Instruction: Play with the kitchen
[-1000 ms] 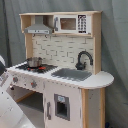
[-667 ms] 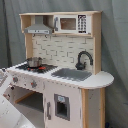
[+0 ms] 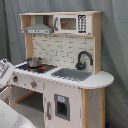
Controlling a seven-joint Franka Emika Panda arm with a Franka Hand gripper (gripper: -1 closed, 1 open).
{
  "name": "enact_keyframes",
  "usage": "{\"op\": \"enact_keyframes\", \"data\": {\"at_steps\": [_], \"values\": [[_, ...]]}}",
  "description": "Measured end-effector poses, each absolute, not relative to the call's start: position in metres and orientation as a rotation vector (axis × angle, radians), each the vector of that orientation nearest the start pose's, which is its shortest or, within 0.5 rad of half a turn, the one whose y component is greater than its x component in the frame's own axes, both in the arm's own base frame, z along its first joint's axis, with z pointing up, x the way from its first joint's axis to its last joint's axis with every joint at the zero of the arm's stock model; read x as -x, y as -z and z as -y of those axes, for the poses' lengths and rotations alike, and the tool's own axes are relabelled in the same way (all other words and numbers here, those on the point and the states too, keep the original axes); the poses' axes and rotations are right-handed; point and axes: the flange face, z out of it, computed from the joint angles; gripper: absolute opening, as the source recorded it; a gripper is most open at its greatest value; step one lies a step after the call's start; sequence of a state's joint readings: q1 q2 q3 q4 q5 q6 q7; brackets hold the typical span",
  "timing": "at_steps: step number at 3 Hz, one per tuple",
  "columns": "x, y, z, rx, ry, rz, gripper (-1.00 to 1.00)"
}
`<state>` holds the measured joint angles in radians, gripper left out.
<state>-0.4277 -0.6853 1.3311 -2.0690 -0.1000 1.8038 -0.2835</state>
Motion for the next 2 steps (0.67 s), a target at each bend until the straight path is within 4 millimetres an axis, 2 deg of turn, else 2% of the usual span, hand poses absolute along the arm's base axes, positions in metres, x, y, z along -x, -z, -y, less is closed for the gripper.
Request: {"op": "enact_keyframes", "data": {"at_steps": [1,2], "values": [[-0.279,-0.516,-0.413,-2.067,-0.193,-1.236,1.0],[-0.314,-0.533,-0.397,-2.103,-0.19,-1.253,1.0]]}}
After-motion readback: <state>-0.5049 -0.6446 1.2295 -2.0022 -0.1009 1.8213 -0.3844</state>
